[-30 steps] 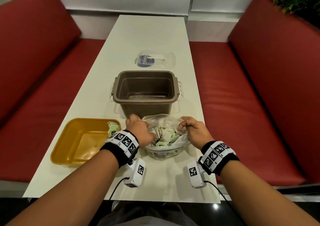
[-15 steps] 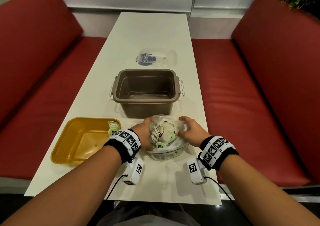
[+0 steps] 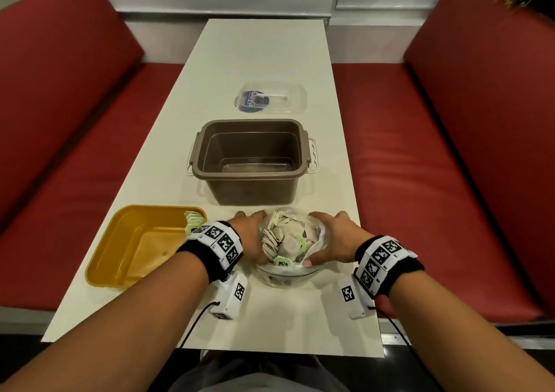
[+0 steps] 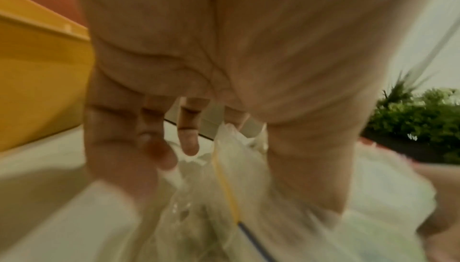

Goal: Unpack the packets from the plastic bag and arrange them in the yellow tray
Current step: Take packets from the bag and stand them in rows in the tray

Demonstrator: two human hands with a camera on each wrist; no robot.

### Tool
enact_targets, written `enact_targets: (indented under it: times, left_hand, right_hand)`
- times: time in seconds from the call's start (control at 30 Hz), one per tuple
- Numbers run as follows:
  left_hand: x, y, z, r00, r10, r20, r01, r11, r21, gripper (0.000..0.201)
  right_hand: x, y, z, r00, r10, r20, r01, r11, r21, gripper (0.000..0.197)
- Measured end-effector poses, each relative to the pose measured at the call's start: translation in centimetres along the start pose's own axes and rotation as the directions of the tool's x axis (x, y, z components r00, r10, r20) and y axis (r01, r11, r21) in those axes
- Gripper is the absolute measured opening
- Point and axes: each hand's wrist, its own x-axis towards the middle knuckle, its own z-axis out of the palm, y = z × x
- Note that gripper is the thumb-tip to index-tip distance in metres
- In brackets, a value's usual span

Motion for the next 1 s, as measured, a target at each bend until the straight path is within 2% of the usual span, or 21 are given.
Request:
enact_targets:
  times: [0.07, 0.13, 0.23, 0.3, 0.37, 0.5, 0.67, 0.83, 1.0]
  left_hand:
    - [-0.8, -0.2, 0.0, 0.997, 0.016, 0.077, 0.001, 0.976, -0.218, 0.110]
    - [-1.5, -0.2, 0.1, 0.986, 0.042, 0.163, 0.030, 0.908, -0.418, 0.116]
    - [-1.0, -0.3, 0.8, 0.984, 0.059, 0.171, 0.039, 0.854, -0.519, 0.134]
    - [-0.7, -0.5, 1.2, 0.994, 0.091, 0.065, -0.058, 0.914, -0.402, 0.143]
    - [-0.5, -0.8, 1.6, 0.987, 0.153, -0.048, -0.160, 0.935, -0.317, 0.148]
    - [-0.4, -0.6, 2.5, 0.979, 0.134, -0.155, -0.169, 0.955, -0.243, 0.154]
    - [-0.2, -0.4, 3.8, 0.985, 0.038, -0.171, -0.062, 0.989, -0.135, 0.146]
    - [-0.6, 0.5, 2.8, 0.993, -0.037, -0.114, 0.033, 0.999, -0.033, 0.132]
    - [-0.7, 0.8, 0.7, 0.998, 0.018, -0.057, -0.016, 0.999, 0.027, 0.126]
  right_hand:
    - [-0.2, 0.4, -0.2, 0.998, -0.043, 0.046, 0.038, 0.993, 0.113, 0.122]
    - [-0.4, 0.5, -0.4, 0.994, -0.087, 0.069, 0.071, 0.977, 0.203, 0.123]
    - [-0.5, -0.1, -0.1, 0.992, -0.128, 0.016, 0.125, 0.982, 0.140, 0.126]
    - [-0.6, -0.5, 0.3, 0.989, -0.144, -0.035, 0.148, 0.977, 0.151, 0.131]
    - [-0.5, -0.6, 0.6, 0.986, -0.143, -0.089, 0.155, 0.975, 0.159, 0.134]
    - [-0.8, -0.8, 1.1, 0.990, -0.109, -0.085, 0.118, 0.987, 0.108, 0.137]
    - [-0.9, -0.6, 1.8, 0.996, -0.061, -0.070, 0.056, 0.996, -0.067, 0.139]
    - [-1.0, -0.6, 1.8, 0.994, -0.023, -0.108, 0.010, 0.993, -0.113, 0.137]
    - [-1.3, -1.0, 0.9, 0.993, -0.028, -0.114, 0.014, 0.992, -0.128, 0.139]
